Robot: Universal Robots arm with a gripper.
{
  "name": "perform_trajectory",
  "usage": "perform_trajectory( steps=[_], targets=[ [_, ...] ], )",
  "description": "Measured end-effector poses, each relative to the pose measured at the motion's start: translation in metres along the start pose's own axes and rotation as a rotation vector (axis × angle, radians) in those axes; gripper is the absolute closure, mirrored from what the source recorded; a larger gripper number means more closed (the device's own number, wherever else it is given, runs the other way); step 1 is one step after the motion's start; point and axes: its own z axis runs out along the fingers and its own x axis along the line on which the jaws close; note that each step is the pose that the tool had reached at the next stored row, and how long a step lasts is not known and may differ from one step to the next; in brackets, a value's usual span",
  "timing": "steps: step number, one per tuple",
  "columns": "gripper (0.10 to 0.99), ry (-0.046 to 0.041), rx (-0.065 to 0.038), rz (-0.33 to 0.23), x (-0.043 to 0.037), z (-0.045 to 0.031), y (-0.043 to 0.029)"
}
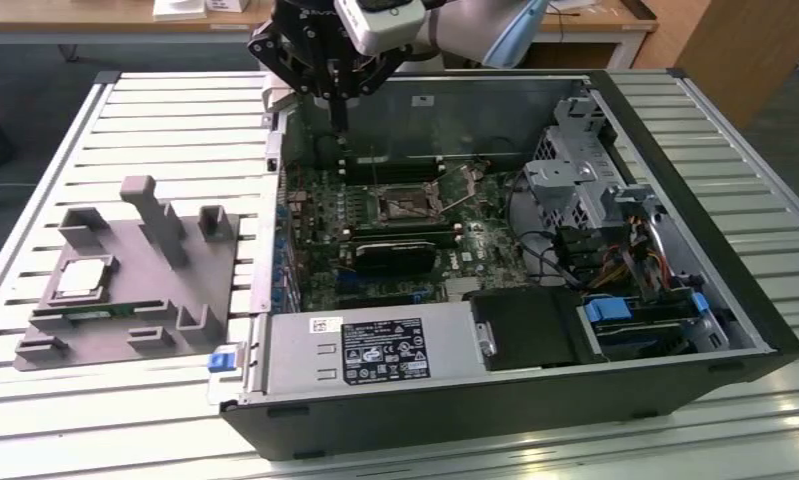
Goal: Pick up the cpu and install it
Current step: 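Reach for the cpu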
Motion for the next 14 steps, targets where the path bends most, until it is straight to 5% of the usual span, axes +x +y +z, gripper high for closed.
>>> perform_trajectory(
  steps=[14],
  targets=[
    [0.98, 0.0, 0.0, 0.0, 0.0176, 0.0, -0.0013]
  ],
)
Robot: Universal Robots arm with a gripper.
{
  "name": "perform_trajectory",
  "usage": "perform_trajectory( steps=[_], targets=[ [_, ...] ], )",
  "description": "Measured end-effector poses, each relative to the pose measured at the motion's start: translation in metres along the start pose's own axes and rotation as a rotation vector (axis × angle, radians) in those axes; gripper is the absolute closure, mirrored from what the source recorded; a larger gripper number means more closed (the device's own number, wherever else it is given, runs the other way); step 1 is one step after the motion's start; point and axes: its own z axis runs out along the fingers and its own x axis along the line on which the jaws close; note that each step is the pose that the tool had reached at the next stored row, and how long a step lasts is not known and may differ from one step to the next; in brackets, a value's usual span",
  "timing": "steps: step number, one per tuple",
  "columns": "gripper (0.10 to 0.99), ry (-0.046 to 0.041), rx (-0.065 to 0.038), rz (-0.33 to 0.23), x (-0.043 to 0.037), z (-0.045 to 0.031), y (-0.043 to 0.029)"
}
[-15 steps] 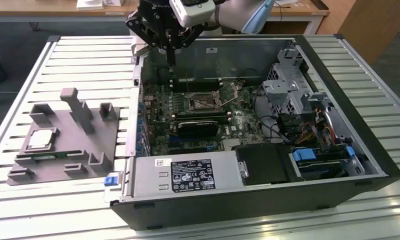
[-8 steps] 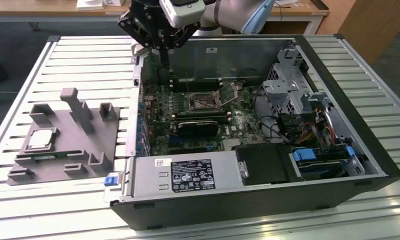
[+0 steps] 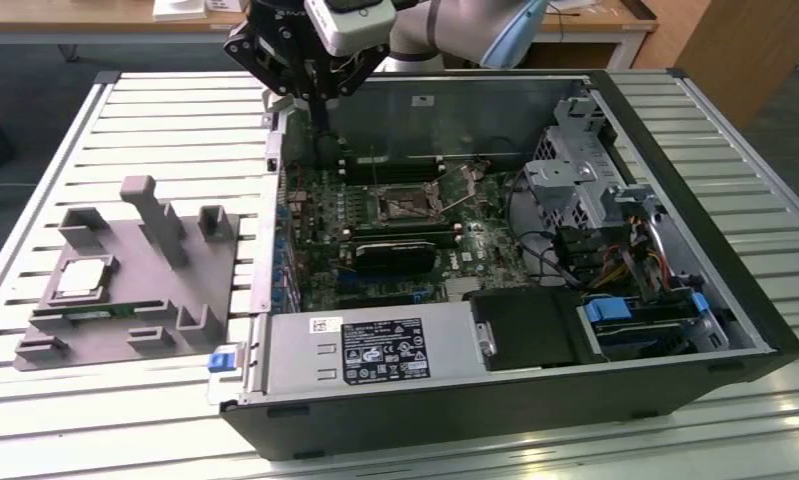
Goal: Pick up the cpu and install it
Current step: 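Reach for the cpu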
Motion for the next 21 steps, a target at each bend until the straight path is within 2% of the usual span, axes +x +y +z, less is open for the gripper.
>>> perform_trajectory(
  steps=[21],
  targets=[
    [0.98, 0.0001, 0.0, 0.0, 0.0151, 0.0005, -0.0012]
  ],
)
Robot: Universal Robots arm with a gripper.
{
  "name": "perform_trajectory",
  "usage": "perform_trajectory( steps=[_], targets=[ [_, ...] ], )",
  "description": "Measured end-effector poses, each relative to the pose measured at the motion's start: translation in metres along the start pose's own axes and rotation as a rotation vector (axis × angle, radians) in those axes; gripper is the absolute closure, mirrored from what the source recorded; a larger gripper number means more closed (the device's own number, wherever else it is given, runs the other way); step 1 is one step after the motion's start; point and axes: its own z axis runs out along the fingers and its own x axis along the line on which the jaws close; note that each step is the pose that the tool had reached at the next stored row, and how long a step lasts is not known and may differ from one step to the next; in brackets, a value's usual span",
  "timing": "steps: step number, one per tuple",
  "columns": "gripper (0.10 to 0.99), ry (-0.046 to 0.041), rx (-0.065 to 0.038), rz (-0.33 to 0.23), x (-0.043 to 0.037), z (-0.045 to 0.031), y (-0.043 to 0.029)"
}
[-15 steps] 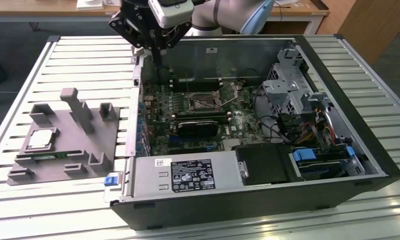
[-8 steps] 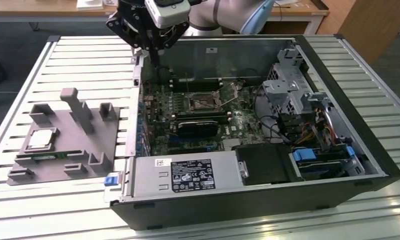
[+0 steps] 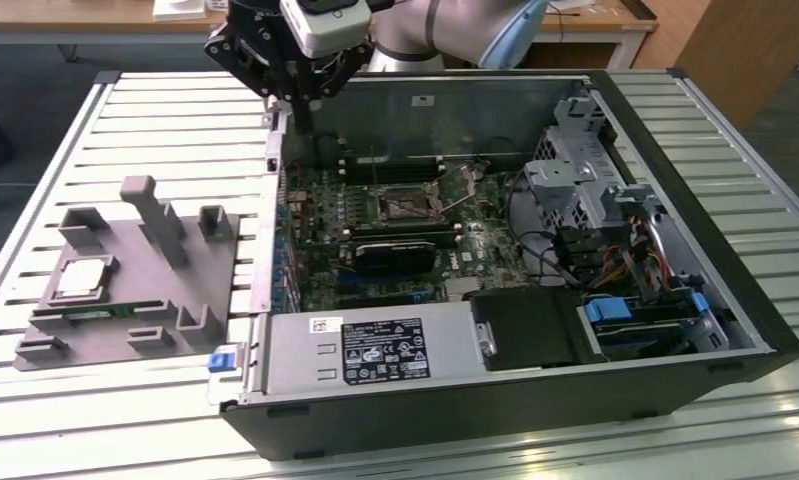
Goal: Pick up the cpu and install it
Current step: 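Reach for the cpu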
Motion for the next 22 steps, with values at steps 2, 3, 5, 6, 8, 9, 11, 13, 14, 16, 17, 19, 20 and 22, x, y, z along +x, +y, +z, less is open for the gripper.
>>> perform_trajectory(
  steps=[2, 3, 5, 6, 8, 9, 11, 13, 14, 16, 17, 19, 20, 22],
  targets=[
    [0.98, 0.0, 0.0, 0.0, 0.0012, 0.0001, -0.0001],
    [0.98, 0.0, 0.0, 0.0, 0.0018, 0.0001, -0.0002],
    [0.98, 0.0, 0.0, 0.0, 0.003, 0.0002, -0.0002],
    [0.98, -0.0001, 0.0, 0.0, 0.0036, 0.0003, -0.0003],
    [0.98, 0.0, 0.0, 0.0, 0.0048, 0.0004, -0.0004],
    [0.98, 0.0, 0.0, 0.0, 0.0056, 0.0004, -0.0005],
    [0.98, 0.0, 0.0, 0.0, 0.0069, 0.0005, -0.0006],
    [0.98, 0.0, 0.0, 0.0, 0.0081, 0.0006, -0.0007],
    [0.98, 0.0, 0.0, 0.0, 0.0088, 0.0006, -0.0007],
    [0.98, 0.0, 0.0, 0.0, 0.0099, 0.0007, -0.0008],
    [0.98, 0.0, 0.0, 0.0, 0.0104, 0.0007, -0.0008],
    [0.98, 0.0, 0.0, 0.0, 0.0115, 0.0008, -0.0009],
    [0.98, 0.0, 0.0, 0.0, 0.012, 0.0008, -0.001],
    [0.98, 0.0, 0.0, 0.0, 0.0132, 0.0008, -0.001]
  ],
)
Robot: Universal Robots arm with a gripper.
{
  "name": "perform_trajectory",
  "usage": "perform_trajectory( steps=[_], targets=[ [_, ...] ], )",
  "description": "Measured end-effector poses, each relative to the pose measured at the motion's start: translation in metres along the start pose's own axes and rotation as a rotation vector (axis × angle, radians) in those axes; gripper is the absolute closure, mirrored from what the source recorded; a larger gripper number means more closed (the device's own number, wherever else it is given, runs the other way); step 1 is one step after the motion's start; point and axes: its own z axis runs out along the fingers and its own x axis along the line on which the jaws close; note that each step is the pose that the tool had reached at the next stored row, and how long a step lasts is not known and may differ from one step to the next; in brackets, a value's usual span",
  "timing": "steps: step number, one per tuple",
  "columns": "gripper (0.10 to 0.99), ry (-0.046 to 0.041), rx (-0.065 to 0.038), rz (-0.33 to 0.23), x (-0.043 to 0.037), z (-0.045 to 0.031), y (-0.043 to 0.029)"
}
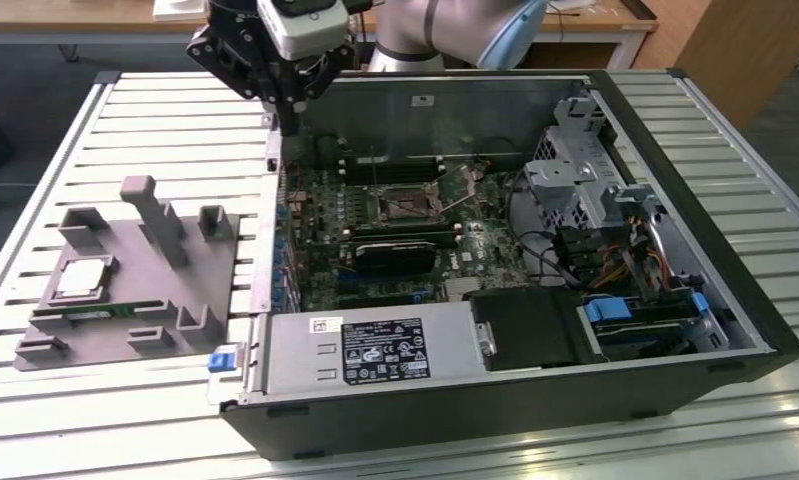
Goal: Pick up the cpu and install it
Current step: 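Reach for the cpu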
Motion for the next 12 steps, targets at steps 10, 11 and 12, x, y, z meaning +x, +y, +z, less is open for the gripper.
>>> perform_trajectory(
  steps=[10, 11, 12],
  targets=[
    [0.98, 0.0, 0.0, 0.0, 0.0051, 0.0003, -0.0004],
    [0.98, 0.0, 0.0, 0.0, 0.0056, 0.0003, -0.0004],
    [0.98, -0.0001, 0.0, 0.0, 0.006, 0.0004, -0.0005]
  ],
)
